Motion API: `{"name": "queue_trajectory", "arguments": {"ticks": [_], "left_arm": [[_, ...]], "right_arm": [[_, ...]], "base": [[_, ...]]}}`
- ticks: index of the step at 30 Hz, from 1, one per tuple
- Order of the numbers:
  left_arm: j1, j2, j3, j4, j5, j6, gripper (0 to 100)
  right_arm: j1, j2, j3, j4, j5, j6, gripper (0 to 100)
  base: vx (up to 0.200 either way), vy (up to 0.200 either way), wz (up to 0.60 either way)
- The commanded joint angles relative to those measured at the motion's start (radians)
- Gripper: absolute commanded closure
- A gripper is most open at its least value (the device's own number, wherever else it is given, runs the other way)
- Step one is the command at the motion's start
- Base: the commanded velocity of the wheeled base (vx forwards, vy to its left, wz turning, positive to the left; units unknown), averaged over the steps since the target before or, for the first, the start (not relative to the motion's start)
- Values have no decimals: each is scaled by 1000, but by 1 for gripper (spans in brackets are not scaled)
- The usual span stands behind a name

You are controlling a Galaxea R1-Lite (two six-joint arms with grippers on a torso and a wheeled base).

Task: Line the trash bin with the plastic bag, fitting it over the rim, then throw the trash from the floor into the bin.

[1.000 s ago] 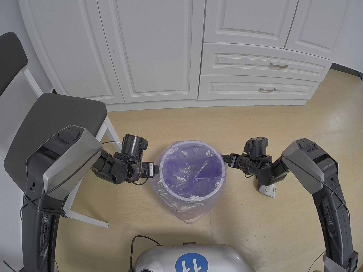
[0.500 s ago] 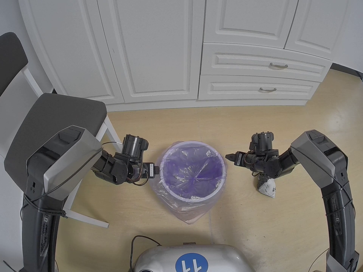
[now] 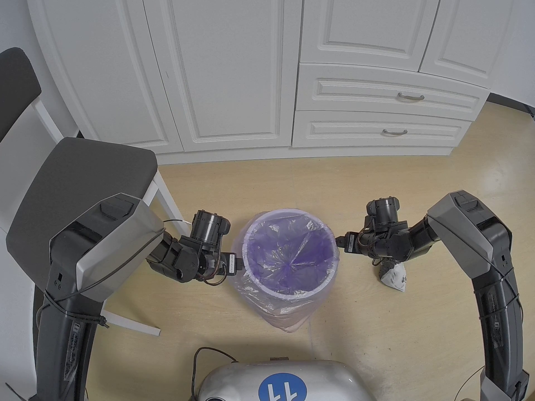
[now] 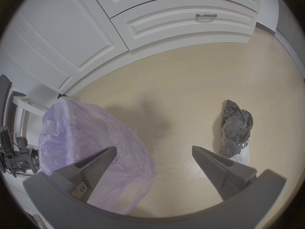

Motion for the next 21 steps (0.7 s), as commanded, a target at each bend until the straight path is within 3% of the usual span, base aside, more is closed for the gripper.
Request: {"name": "queue_trajectory", "arguments": {"ticks": [1,10,21], "left_arm": [[0,6,1,0,-2,0,0],[29,6,1,24,-2,23,0],[62,-79,35,66,-2,66,0]], "right_arm": [[13,36,-21,-2,-15,1,0],[0,2,-44,-26,-28,64,0],[-16,-41,-30,-34,-26,64,0]], "base": [[0,0,0],[0,0,0],[0,0,0]]}}
